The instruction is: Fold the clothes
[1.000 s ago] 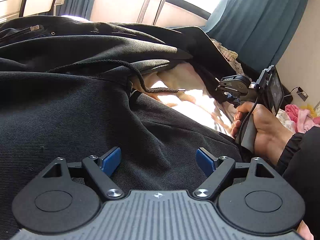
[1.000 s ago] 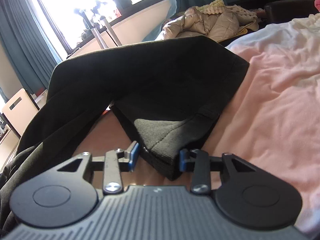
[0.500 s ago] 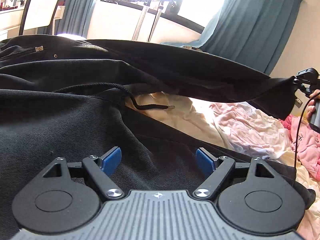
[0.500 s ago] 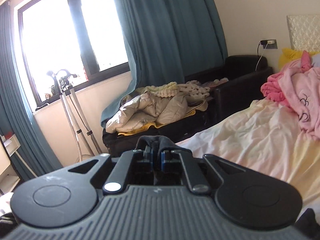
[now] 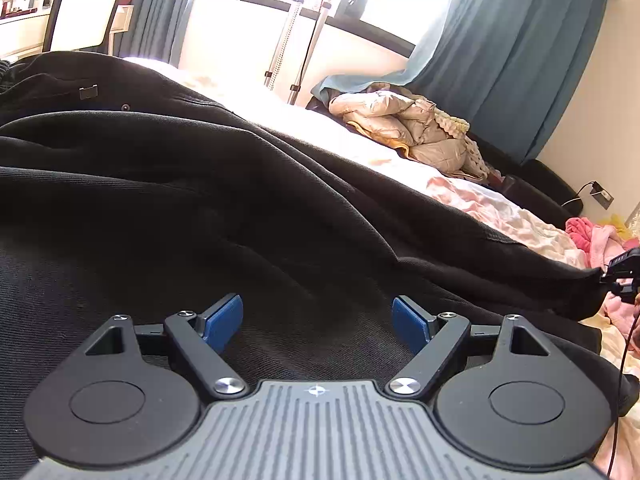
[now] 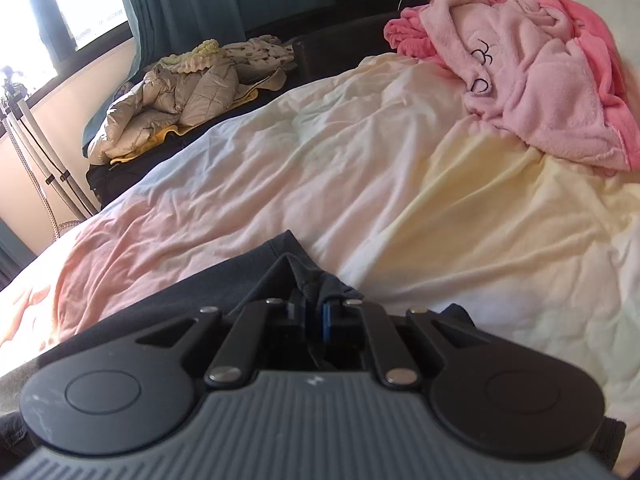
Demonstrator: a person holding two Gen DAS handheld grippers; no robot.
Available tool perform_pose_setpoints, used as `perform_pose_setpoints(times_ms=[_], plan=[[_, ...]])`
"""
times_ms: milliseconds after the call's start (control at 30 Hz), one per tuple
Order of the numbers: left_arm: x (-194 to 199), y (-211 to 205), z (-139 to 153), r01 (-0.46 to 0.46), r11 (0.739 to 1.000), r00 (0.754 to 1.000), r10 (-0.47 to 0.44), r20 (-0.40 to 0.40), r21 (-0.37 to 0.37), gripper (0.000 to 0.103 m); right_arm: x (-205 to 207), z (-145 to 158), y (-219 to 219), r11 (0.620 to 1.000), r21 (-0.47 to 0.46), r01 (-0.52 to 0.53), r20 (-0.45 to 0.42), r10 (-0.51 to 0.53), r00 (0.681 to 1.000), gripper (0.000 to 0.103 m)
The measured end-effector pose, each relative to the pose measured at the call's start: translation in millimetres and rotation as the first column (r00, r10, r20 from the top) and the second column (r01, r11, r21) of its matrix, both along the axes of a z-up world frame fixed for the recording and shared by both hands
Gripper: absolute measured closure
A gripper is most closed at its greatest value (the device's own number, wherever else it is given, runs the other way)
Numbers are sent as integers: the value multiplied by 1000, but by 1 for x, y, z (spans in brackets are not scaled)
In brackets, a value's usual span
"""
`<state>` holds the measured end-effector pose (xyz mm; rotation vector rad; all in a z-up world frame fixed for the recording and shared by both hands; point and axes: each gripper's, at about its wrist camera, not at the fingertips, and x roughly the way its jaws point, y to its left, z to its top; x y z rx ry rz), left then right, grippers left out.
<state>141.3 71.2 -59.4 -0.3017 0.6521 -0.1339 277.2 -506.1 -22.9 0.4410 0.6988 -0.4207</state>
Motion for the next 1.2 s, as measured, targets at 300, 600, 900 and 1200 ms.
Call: perform_pose_setpoints(times_ms=[300, 600, 900, 1200], plan=[[5, -5, -7, 15, 1000, 1000, -15, -14, -10, 18, -5, 136, 32, 940, -341, -23, 511, 206, 834, 95], [10, -4, -6, 23, 1000, 1000, -23, -20, -13, 18, -6, -39, -17, 997, -69, -42, -88, 36, 995, 94], [10, -8, -6, 26, 1000, 1000, -26, -17, 4, 18, -6, -25, -17, 1000, -26, -5, -62, 3, 998, 92], [9, -5, -10, 2, 1000, 1000, -2, -15, -23, 18, 15, 153, 28, 981, -168, -98, 419, 161, 894, 93]])
